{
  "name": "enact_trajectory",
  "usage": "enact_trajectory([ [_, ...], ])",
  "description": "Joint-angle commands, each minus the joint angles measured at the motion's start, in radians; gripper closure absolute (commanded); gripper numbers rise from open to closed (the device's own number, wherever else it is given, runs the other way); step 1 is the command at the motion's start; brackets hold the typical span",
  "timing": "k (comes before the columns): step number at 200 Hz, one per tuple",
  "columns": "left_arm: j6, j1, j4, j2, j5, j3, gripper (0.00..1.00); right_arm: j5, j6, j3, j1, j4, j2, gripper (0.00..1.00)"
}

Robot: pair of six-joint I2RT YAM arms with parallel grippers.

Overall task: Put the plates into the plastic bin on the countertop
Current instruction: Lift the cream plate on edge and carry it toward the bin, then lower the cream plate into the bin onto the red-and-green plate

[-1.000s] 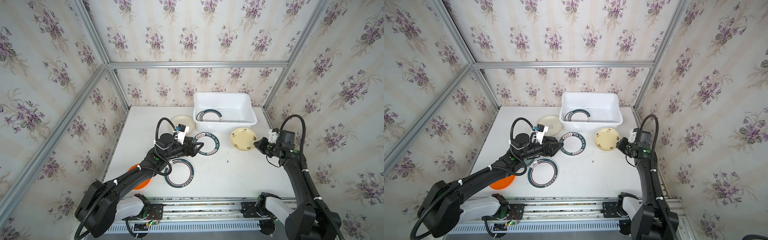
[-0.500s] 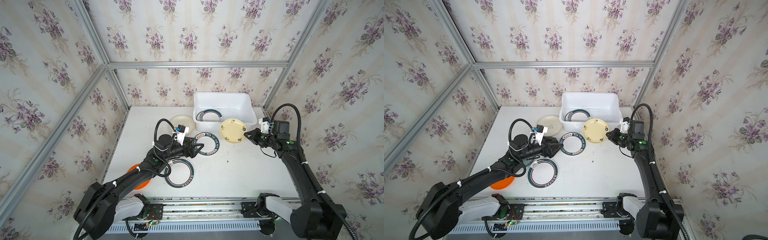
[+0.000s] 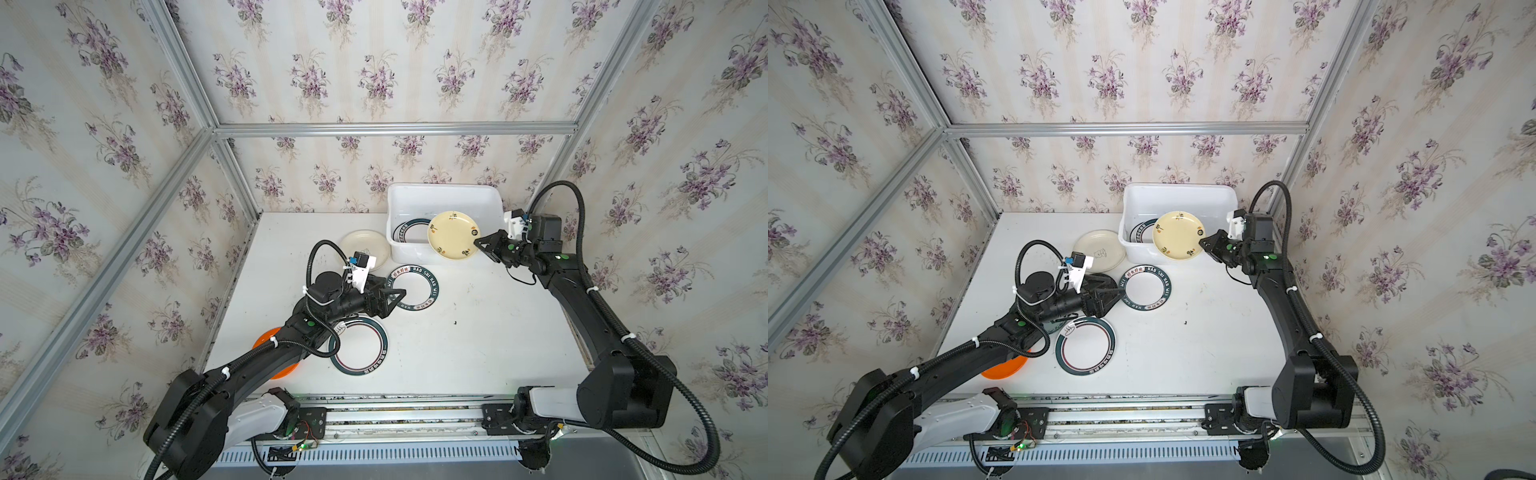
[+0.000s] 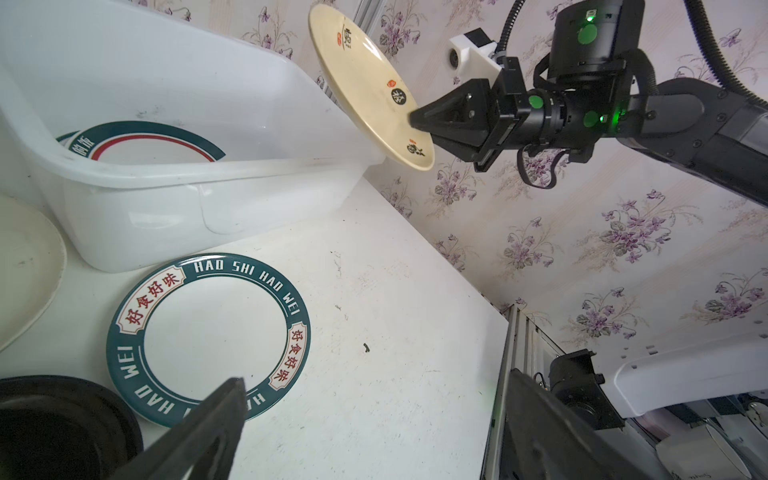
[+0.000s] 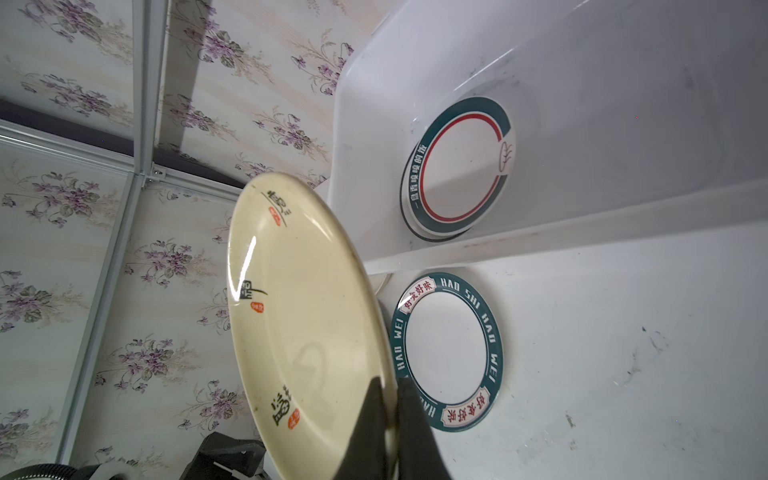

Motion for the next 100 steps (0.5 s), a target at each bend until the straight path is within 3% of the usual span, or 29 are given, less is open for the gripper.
enact_trajectory([
  [1,0.041,-0.002,0.002,-0.032,-0.040,-0.010,0.00,0.020,0.018,0.067,0.014,0.063,0.050,1.00],
  [100,0.099,-0.005,-0.022,-0.160,-0.229,-0.103,0.00,0.244,-0.078,0.394,0.141,-0.018,0.405,1.00],
])
